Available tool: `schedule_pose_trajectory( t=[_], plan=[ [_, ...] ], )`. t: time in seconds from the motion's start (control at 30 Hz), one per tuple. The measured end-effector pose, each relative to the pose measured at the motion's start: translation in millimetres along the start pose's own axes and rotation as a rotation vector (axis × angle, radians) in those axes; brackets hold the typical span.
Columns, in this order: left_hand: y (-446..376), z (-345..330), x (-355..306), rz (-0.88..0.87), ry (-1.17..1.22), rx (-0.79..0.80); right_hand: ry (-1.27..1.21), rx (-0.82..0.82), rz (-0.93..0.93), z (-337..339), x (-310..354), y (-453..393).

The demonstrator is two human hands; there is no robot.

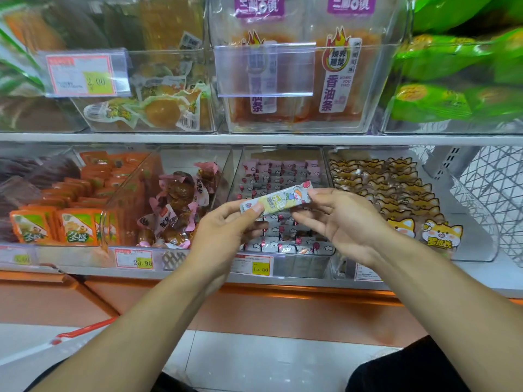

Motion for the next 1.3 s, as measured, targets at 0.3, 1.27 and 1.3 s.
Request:
schedule_pose_trajectory(
  t=[0.3,1.27,1.3],
  plan=[
    [4,-1,1,0.06,0.057,0.058,0.319,0.187,-0.067,-5,-8,2],
    [5,-6,5,0.115,0.188,0.084,0.3,0.264,-0.053,-4,-5,-1],
    [6,-7,7,0.162,0.183,0.081,0.298,0.294,-0.041,-5,-5,0]
  ],
)
Point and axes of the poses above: each hand's wrist, its own y-axis away from the middle knuckle, its own z-axis out of the back of the hand, x = y × z, the point moved 5 cm from there along -y, towards the middle knuckle, and after that the axes turned 8 degrees about -z, right-handed, at the moved point
